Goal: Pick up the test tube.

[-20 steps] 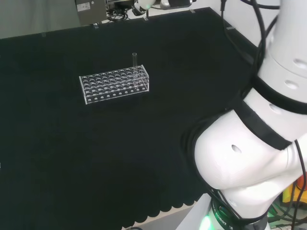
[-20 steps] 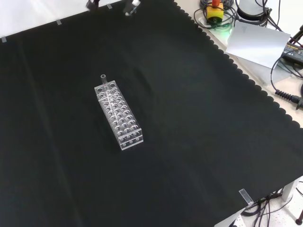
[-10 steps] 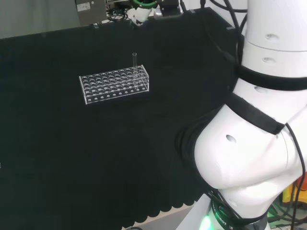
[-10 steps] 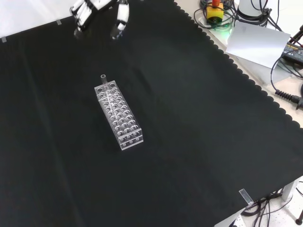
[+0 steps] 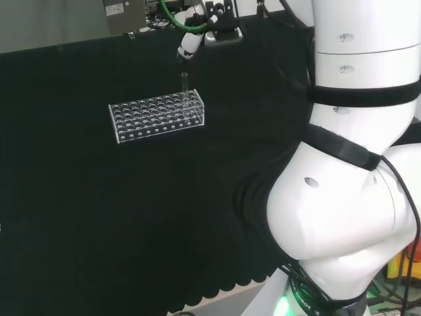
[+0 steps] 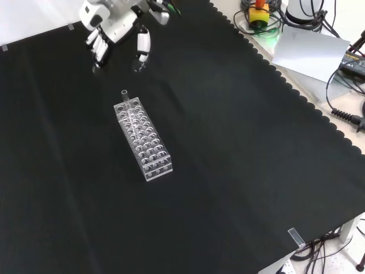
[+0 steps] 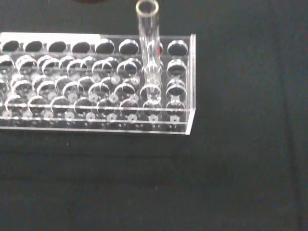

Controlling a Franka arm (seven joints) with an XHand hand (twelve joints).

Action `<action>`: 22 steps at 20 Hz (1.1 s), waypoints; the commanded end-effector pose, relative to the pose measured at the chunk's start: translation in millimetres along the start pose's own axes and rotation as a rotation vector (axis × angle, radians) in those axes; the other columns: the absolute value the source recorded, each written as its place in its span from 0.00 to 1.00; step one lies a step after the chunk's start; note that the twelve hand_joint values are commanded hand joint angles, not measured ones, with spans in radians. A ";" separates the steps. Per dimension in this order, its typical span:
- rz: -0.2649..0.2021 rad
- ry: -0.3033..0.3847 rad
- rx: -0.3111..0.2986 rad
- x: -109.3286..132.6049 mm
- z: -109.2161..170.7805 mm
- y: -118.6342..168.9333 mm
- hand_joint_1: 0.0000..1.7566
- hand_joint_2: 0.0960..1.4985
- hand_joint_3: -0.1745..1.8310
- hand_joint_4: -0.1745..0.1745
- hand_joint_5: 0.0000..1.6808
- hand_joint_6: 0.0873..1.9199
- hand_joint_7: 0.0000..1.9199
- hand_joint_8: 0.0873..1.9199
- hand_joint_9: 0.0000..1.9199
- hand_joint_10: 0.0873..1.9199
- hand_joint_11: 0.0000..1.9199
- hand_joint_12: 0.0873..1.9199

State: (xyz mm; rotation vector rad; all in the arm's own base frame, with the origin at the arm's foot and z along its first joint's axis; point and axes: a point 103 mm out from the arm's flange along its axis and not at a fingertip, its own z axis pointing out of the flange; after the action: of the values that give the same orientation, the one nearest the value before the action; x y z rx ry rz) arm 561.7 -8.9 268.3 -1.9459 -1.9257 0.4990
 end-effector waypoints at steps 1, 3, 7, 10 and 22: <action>-0.003 -0.012 0.066 10.0 20.8 11.2 0.44 0.50 0.33 0.10 0.26 0.00 0.26 0.45 0.20 0.45 0.03 0.81; -0.002 -0.021 0.078 11.6 26.2 14.2 0.44 0.50 0.33 0.10 0.26 0.00 0.27 0.45 0.21 0.44 0.03 0.81; 0.006 -0.038 0.097 13.1 35.6 19.6 0.45 0.49 0.33 0.09 0.27 0.00 0.30 0.45 0.23 0.43 0.03 0.81; 0.009 -0.050 0.108 13.7 41.4 24.1 0.45 0.49 0.34 0.09 0.28 0.01 0.31 0.45 0.24 0.43 0.03 0.81; 0.062 -0.026 0.095 16.2 53.6 41.1 0.49 0.44 0.37 0.11 0.30 0.05 0.37 0.44 0.29 0.40 0.04 0.80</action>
State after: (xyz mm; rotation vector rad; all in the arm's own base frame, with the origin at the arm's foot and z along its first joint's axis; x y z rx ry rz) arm 569.6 5.0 207.1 -1.9267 -1.8436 0.6561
